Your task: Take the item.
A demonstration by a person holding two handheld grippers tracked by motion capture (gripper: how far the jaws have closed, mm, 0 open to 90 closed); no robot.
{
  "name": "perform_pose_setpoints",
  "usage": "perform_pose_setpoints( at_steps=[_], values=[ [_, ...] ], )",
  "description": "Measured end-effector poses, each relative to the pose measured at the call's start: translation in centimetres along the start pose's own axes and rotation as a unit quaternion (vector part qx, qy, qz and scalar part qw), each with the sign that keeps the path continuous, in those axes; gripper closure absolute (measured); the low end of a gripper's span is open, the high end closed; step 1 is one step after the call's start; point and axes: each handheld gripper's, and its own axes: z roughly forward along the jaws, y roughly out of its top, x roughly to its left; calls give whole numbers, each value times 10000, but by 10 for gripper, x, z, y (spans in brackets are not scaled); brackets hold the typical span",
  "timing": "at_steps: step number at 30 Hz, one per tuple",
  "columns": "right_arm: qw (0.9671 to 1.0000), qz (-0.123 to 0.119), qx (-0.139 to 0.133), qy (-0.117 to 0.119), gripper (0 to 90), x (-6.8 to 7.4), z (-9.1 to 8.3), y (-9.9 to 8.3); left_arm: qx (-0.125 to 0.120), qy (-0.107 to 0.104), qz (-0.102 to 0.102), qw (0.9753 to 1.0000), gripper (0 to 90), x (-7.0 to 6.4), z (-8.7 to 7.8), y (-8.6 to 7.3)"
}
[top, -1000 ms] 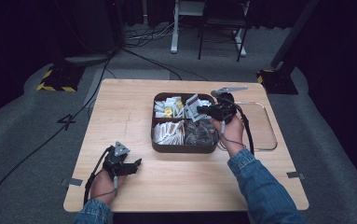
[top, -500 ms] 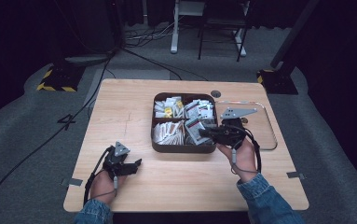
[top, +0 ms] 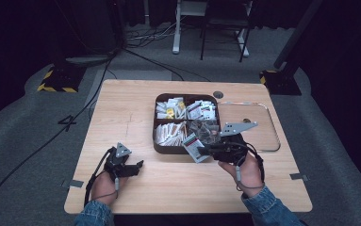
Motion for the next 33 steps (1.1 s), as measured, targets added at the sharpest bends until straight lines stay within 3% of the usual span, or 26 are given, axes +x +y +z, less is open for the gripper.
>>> perform_pose_setpoints(
  at_steps=[6, 12, 20, 26, 33],
  values=[
    [9997, 26, 217, 128, 854, 8, 4, -12, -2, 3, 2, 10000, 252, 0, 1, 1],
    [9981, -143, 572, 151, 854, 18, 14, -22, -12, 2, 1, 10000, 253, 0, 1, 1],
    [9930, -222, 1139, 228, 854, 22, 39, -40, -10, -1, 3, 10000, 252, 0, 1, 1],
    [9905, -171, 1324, 328, 854, 23, 49, -45, -8, -1, 6, 10000, 252, 0, 1, 1],
    [9851, -217, 1631, 491, 854, 26, 62, -52, -8, -2, 4, 10000, 253, 0, 1, 1]
  ],
)
